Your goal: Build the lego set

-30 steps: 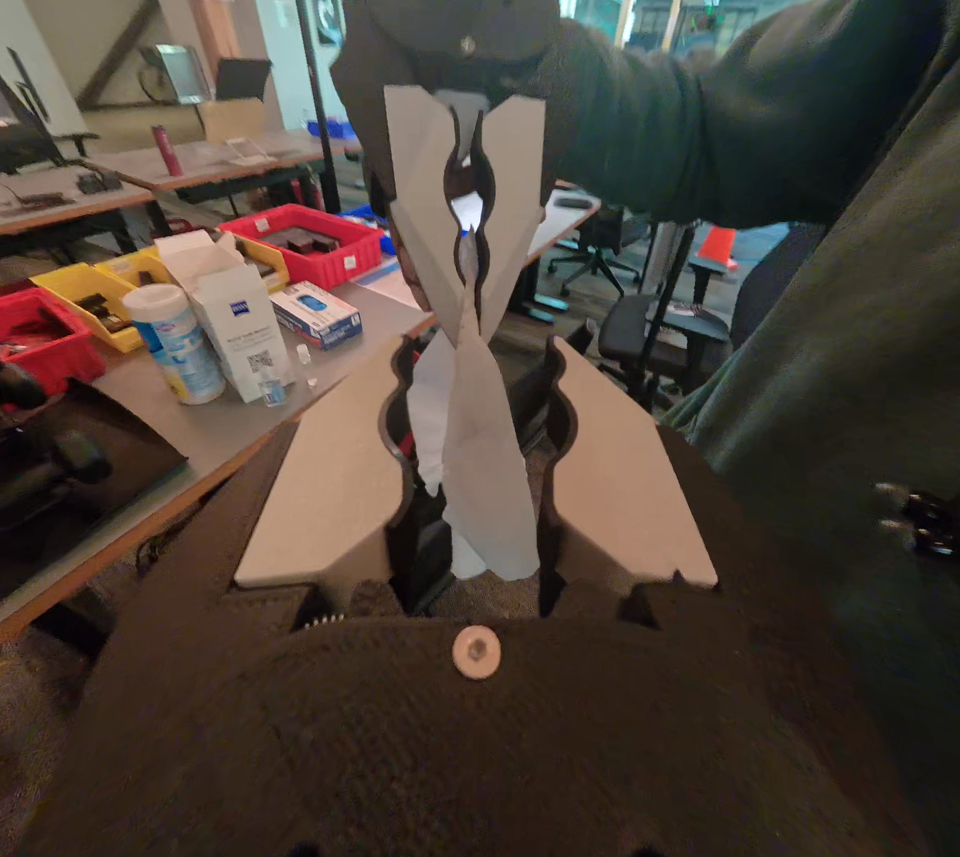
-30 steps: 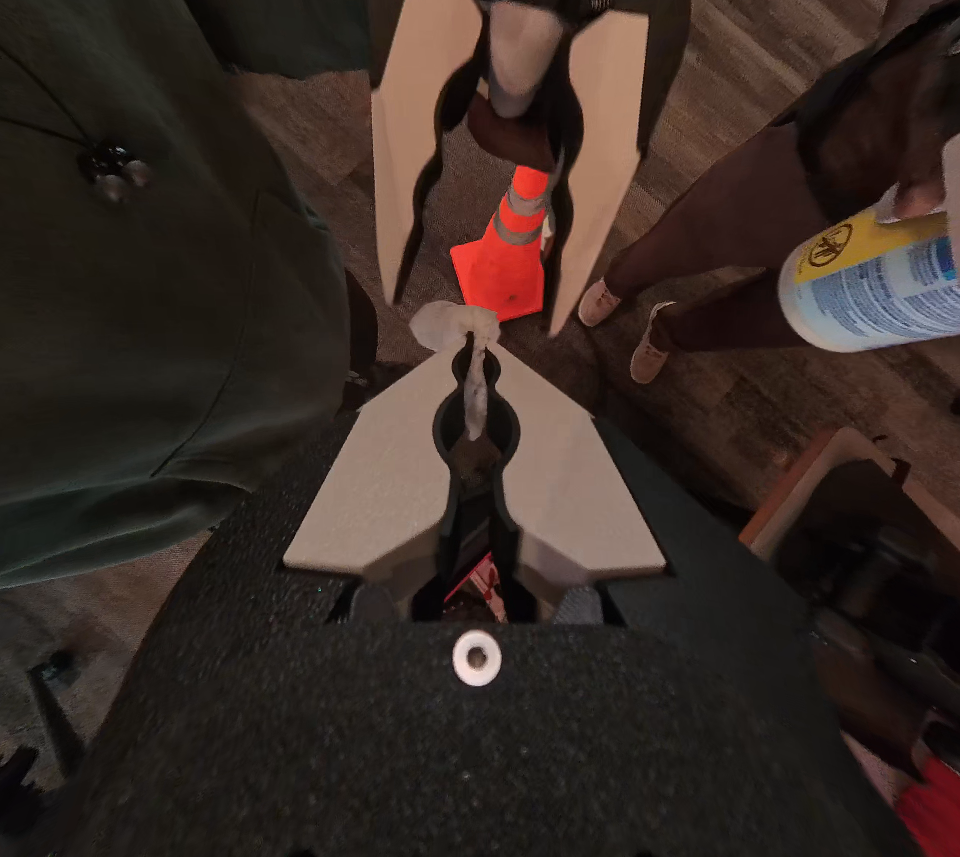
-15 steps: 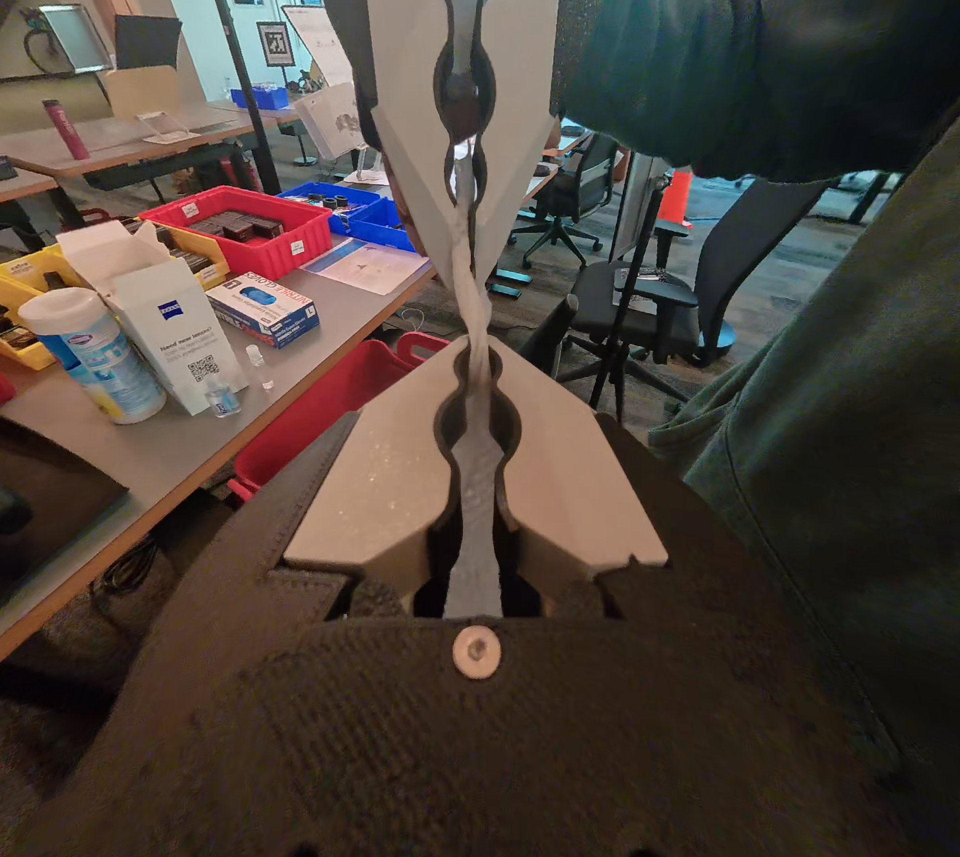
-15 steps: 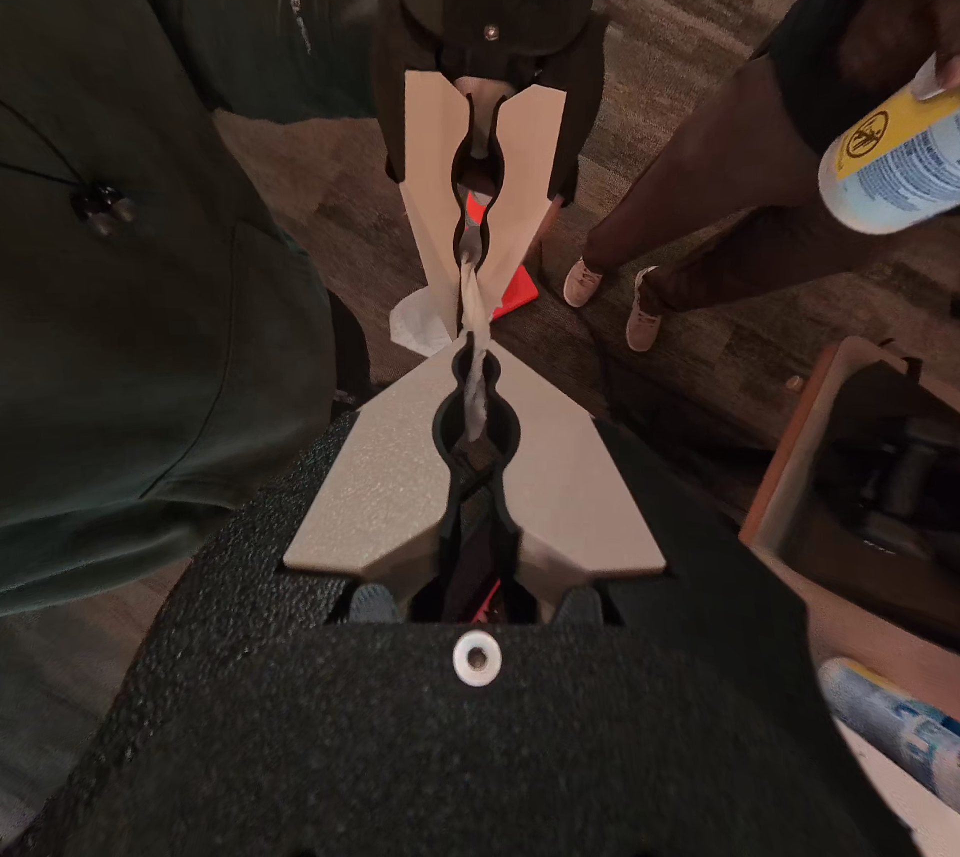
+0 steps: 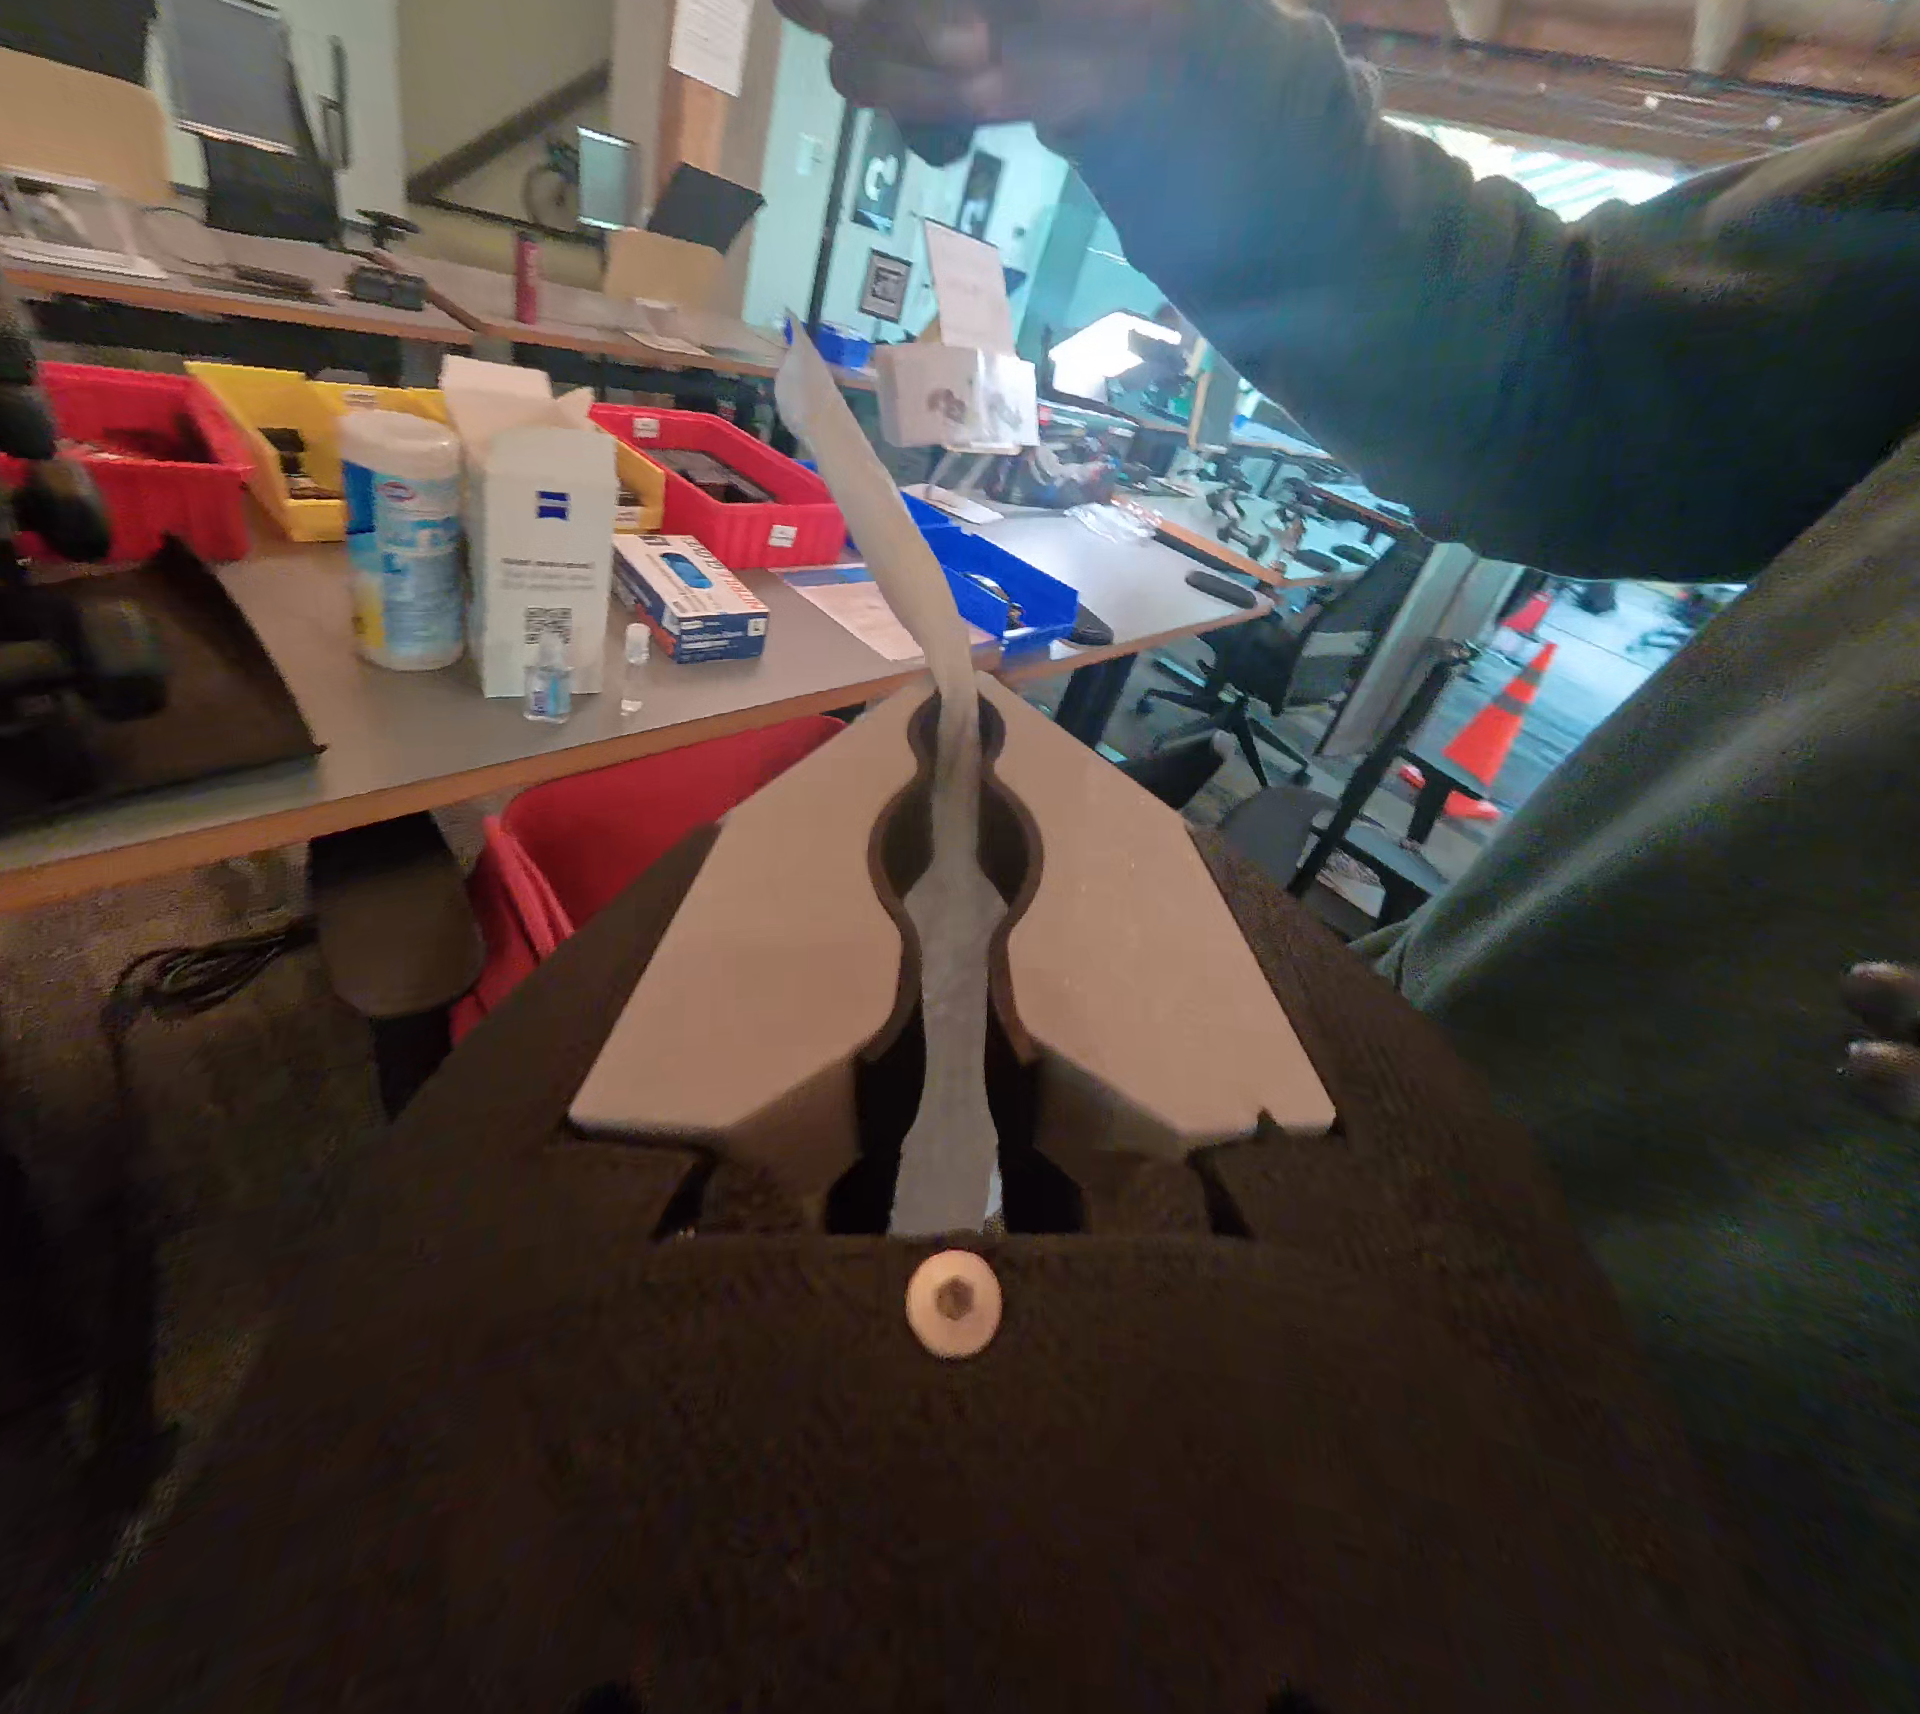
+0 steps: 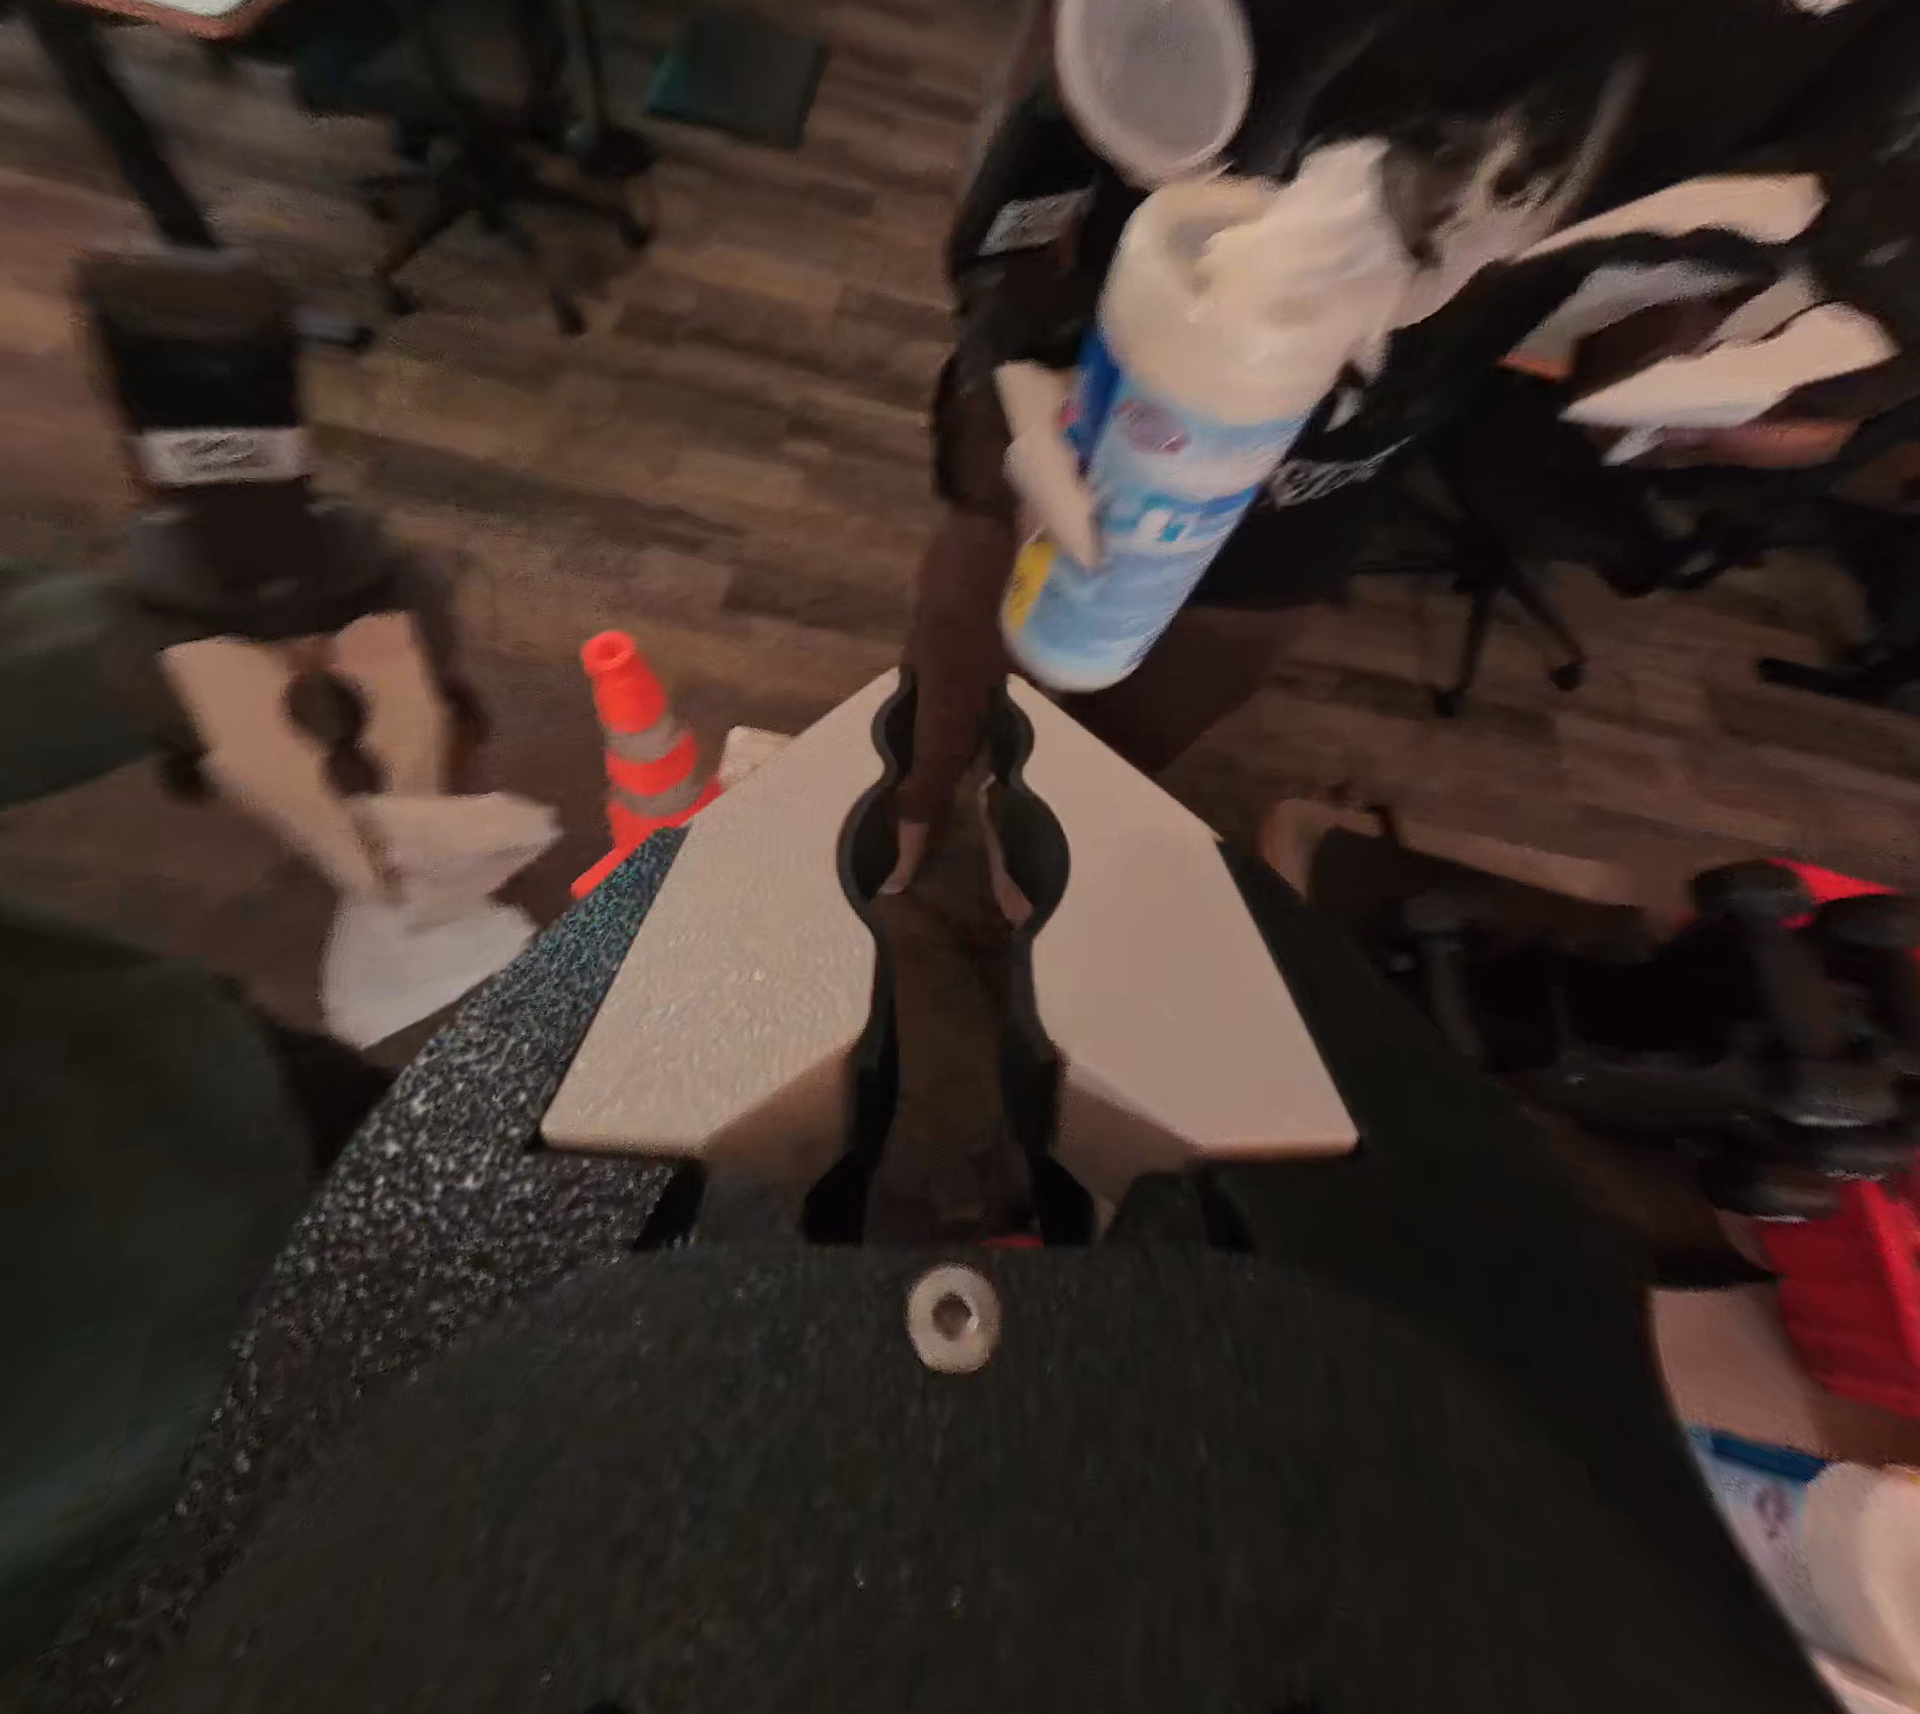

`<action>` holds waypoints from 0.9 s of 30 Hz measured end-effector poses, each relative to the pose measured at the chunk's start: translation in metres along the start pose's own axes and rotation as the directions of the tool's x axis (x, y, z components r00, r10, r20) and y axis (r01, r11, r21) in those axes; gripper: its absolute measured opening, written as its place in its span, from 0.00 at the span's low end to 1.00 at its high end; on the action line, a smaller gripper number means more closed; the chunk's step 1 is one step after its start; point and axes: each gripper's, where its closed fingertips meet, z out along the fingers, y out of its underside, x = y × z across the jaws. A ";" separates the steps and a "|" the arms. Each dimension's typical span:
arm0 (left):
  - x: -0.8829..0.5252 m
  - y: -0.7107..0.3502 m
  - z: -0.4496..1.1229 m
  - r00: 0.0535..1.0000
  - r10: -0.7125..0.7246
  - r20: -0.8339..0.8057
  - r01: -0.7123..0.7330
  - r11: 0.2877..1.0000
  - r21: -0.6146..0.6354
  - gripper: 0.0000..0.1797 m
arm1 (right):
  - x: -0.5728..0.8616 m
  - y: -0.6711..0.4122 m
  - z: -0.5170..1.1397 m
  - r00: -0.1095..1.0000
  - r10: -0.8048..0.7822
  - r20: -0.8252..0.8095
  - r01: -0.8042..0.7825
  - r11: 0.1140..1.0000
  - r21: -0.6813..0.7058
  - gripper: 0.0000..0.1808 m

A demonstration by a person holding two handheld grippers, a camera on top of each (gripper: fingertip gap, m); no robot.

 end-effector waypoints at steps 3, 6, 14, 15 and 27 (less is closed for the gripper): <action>-0.004 0.001 -0.024 0.997 0.004 0.082 -0.006 1.000 0.024 0.00 | 0.034 -0.029 0.036 0.999 0.016 -0.042 -0.016 1.000 0.022 0.10; -0.008 -0.001 -0.048 0.989 -0.002 0.151 -0.007 0.998 0.059 0.00 | 0.068 -0.046 0.076 0.994 -0.011 -0.104 0.011 1.000 -0.003 0.13; -0.018 0.009 -0.094 0.961 -0.052 0.272 0.021 0.993 0.117 0.00 | 0.049 -0.067 0.161 0.956 -0.277 0.098 0.292 0.924 -0.248 0.00; -0.019 0.011 -0.097 0.958 -0.060 0.279 0.026 0.992 0.122 0.00 | 0.042 -0.069 0.166 0.936 -0.323 0.138 0.350 0.891 -0.288 0.00; -0.023 0.012 -0.110 0.945 -0.046 0.324 0.001 0.990 0.138 0.00 | 0.026 -0.077 0.171 0.842 -0.445 0.306 0.540 0.692 -0.479 0.05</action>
